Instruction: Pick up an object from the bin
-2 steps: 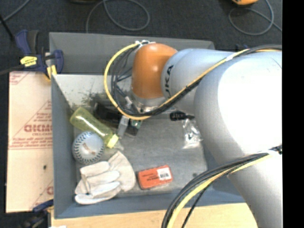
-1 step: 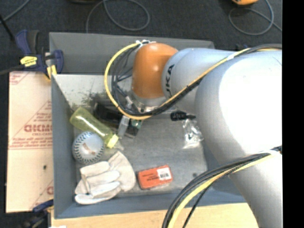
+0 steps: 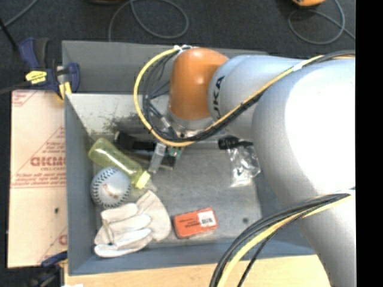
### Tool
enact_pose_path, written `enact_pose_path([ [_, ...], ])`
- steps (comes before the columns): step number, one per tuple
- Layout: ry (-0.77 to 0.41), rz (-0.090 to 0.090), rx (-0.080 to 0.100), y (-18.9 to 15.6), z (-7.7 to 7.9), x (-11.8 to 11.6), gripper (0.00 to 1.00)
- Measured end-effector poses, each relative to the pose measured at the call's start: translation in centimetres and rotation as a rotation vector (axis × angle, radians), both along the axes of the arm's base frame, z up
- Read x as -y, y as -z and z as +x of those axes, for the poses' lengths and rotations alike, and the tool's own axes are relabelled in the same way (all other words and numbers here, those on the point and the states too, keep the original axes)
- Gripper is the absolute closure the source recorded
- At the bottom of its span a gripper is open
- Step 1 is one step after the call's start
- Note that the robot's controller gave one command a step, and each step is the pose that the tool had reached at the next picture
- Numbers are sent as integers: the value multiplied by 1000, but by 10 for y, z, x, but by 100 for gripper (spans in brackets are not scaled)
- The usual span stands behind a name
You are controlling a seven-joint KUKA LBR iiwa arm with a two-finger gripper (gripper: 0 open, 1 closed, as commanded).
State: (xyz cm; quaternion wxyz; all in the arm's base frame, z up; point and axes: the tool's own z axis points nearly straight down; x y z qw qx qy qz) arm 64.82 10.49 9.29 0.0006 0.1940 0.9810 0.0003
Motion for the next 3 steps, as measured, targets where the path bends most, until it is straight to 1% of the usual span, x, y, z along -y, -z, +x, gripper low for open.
enact_pose_path([
  [3,-2,2,7,-63,2,-1,100],
])
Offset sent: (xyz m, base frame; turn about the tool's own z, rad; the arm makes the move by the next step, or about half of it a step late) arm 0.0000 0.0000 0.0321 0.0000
